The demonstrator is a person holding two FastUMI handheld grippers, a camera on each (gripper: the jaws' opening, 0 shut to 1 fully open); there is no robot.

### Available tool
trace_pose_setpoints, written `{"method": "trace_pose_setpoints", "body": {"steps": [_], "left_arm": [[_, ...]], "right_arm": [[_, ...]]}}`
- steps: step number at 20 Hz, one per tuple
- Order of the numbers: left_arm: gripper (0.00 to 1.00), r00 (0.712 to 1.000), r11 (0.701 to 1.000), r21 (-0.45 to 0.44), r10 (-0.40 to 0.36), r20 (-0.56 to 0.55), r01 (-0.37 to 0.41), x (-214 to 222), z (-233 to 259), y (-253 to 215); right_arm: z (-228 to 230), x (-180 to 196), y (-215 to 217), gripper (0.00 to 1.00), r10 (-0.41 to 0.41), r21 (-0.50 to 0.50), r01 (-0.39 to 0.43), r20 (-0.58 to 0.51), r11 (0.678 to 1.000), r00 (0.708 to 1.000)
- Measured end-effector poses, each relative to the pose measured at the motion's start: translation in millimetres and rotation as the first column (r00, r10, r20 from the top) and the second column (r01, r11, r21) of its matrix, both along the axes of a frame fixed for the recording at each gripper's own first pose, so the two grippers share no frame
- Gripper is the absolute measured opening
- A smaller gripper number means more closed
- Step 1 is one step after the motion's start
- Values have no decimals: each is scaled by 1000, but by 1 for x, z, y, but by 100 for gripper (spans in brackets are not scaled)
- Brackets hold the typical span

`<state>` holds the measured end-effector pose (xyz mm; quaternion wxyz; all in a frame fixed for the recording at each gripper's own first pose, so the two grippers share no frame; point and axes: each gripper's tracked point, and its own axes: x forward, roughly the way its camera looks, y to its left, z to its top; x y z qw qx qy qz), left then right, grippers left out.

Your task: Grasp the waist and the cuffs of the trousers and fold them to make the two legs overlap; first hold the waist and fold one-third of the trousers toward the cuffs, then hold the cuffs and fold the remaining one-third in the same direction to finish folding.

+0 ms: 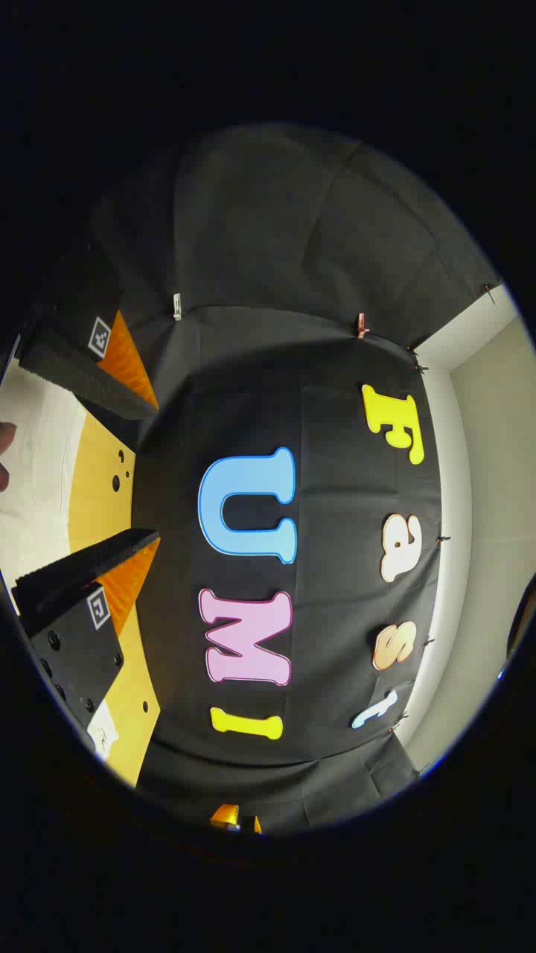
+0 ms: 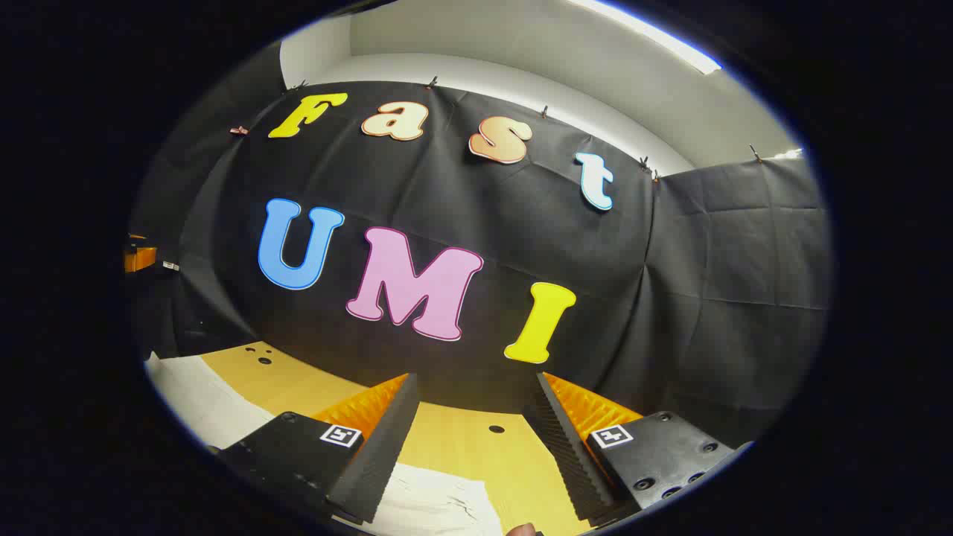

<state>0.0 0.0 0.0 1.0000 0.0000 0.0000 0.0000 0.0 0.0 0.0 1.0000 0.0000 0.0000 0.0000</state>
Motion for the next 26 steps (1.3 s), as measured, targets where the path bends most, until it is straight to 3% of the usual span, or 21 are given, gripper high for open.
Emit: {"method": "trace_pose_setpoints", "body": {"steps": [8, 14, 16, 19, 22, 26], "left_arm": [[95, 999, 989, 144, -40, -28, 44, -5, -18, 26], [96, 996, 969, 238, -54, -70, 69, -14, -36, 43], [96, 991, 952, 284, -90, -98, 115, -19, -49, 40], [96, 973, 888, 407, -158, -165, 213, -27, -78, 41], [96, 941, 792, 518, -215, -260, 324, -41, -116, 49], [96, 883, 657, 602, -242, -402, 454, -68, -181, 63]], "right_arm": [[-19, -6, 10, 96, 50, -121, -55, -45, 991, 998], [-30, -13, 10, 95, 67, -202, -81, -72, 976, 995], [-40, -17, 14, 95, 94, -239, -115, -98, 964, 991], [-63, -26, 17, 95, 140, -316, -184, -157, 931, 978], [-89, -40, 17, 95, 184, -413, -262, -219, 872, 958], [-132, -63, 16, 95, 222, -492, -356, -311, 794, 924]]}}
